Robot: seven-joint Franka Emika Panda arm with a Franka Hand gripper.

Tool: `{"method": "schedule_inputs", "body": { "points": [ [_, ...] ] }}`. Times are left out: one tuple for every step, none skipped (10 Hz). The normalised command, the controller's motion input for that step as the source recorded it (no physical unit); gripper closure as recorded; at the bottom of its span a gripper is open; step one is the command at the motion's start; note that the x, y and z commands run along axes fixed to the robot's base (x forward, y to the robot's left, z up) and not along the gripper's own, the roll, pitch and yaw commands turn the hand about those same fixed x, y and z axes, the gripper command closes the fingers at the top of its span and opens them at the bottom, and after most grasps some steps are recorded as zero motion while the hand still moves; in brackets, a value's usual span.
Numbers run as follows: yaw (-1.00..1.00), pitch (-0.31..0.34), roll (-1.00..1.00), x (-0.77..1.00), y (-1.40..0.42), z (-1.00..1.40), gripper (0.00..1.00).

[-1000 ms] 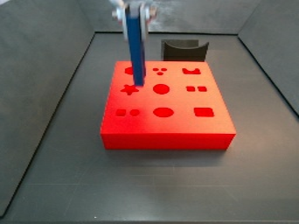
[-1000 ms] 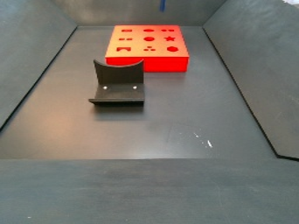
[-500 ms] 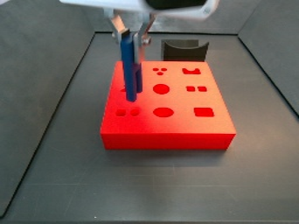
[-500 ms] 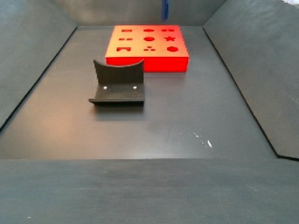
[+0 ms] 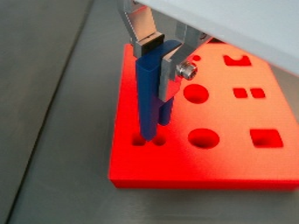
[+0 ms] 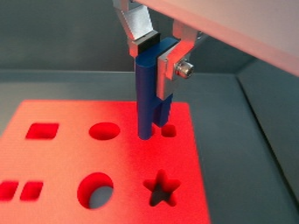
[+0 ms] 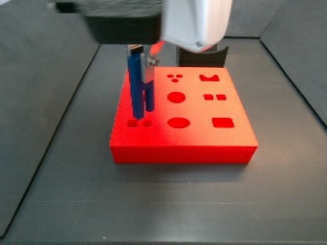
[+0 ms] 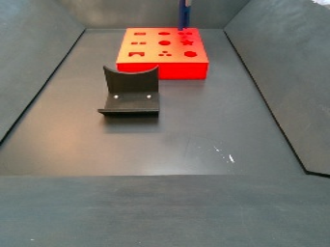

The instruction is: Insert the square-circle object.

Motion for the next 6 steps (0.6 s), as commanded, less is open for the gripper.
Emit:
{"method": "schedule_inputs", "body": {
  "points": [
    [-1.0,0.0,-0.02,0.0,0.0,-0.09,1.0],
    [-1.0,0.0,-0.02,0.0,0.0,-0.08,1.0],
    [-1.0,0.0,-0.02,0.0,0.0,-0.06,1.0],
    [-1.0,-0.023,-0.03,0.0,0.0,0.0,1.0],
    [-1.0,-0.05,-0.04,0.0,0.0,0.0,1.0],
    [-1.0,-0.066,-0.04,0.0,0.0,0.0,1.0]
  ]
}}
